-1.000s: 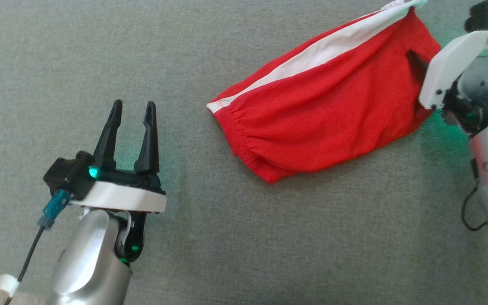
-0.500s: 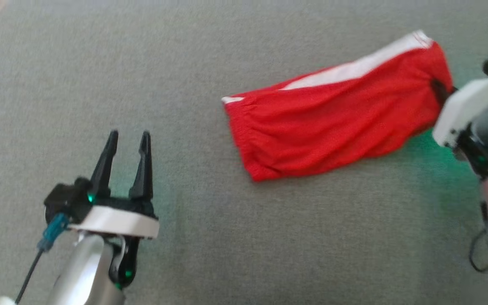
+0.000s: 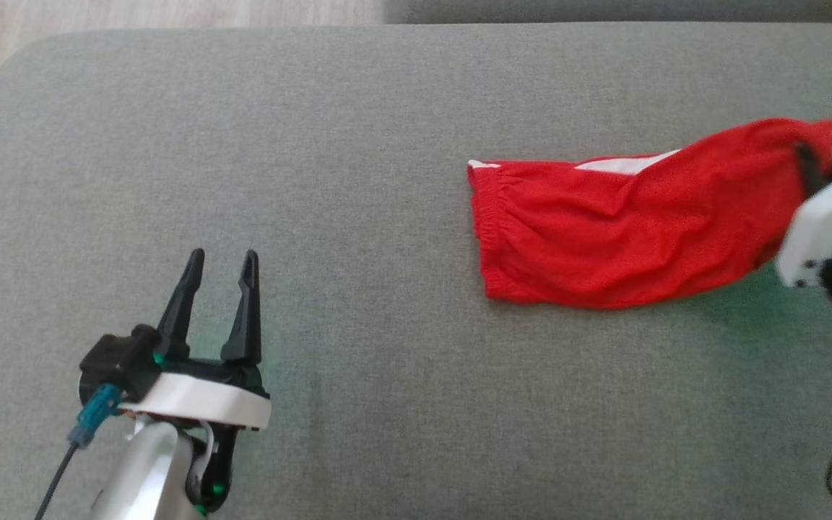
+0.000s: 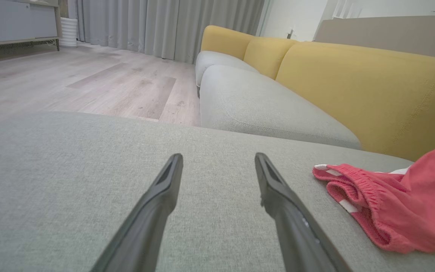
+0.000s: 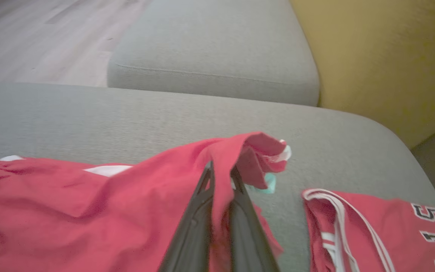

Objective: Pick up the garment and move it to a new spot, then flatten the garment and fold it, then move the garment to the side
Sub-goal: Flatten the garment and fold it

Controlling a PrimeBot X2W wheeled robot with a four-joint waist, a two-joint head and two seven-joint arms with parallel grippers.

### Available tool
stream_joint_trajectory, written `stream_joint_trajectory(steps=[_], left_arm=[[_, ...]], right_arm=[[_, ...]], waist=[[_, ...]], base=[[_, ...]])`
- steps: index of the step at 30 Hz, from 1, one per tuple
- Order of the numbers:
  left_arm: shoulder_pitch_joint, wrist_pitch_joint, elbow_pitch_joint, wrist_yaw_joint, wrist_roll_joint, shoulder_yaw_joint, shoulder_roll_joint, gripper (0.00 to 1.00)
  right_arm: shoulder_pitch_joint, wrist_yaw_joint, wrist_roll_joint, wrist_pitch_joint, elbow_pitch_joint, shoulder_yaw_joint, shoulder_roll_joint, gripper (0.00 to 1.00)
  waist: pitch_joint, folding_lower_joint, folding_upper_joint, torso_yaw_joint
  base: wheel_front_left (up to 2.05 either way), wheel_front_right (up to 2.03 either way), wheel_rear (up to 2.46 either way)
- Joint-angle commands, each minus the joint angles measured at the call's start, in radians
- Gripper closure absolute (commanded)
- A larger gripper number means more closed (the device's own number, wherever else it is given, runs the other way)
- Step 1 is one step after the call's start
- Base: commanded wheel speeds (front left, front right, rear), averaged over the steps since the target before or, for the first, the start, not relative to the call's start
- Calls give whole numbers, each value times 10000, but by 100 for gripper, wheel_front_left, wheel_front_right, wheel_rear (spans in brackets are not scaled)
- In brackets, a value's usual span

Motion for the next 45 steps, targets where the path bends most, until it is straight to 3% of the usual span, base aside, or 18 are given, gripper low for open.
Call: stream_joint_trajectory(steps=[1,4,9,13,19,20,21,25,31,38,45], left_arm=[[-119,-93,-269,16,-69,233,245,0],[-123,-93,-264,16,-119,203,276,0],[-143,-93,-248,16,-197,160,308,0],[-184,-93,-255,16,-232,139,274,0],[-233,-93,-231,16,-300,8,202,0],[-235,-93,-224,16,-315,-1,200,0],[-225,-93,-222,16,-329,4,209,0],[-133,-93,-214,16,-344,71,241,0],[112,-93,-199,16,-302,262,274,0],[439,-93,-233,16,-245,438,316,0],[596,-93,-317,16,-193,517,297,0]], right_arm=[[-162,67,-68,138,-798,614,-10,100],[-251,67,-41,342,-1144,1306,19,100],[-770,67,377,781,-1271,3533,384,100],[-1332,67,842,821,-539,5047,932,100],[-1930,67,1307,533,973,6080,1335,100],[-1946,67,1416,501,1137,6138,1355,53],[-1957,67,1528,445,1253,6152,1377,0],[-1997,67,1956,38,1220,6150,1326,0],[-1740,67,2819,-904,16,5533,1023,0],[-342,67,2276,-1960,-1080,3260,522,0],[1252,67,1402,-2394,-702,1987,571,0]], waist=[[-42,1,-1,57],[-67,1,-1,94],[-70,1,-1,192],[11,1,-1,288],[66,1,-1,588],[60,1,-1,633],[50,1,-1,655],[-29,1,-1,678],[-317,1,-1,456],[-771,1,-1,72],[-857,1,-1,-108]], base=[[0,0,0],[0,0,0],[0,0,0],[0,0,0],[0,0,0],[0,0,0],[0,0,0],[0,0,0],[0,0,0],[0,0,0],[0,0,0]])
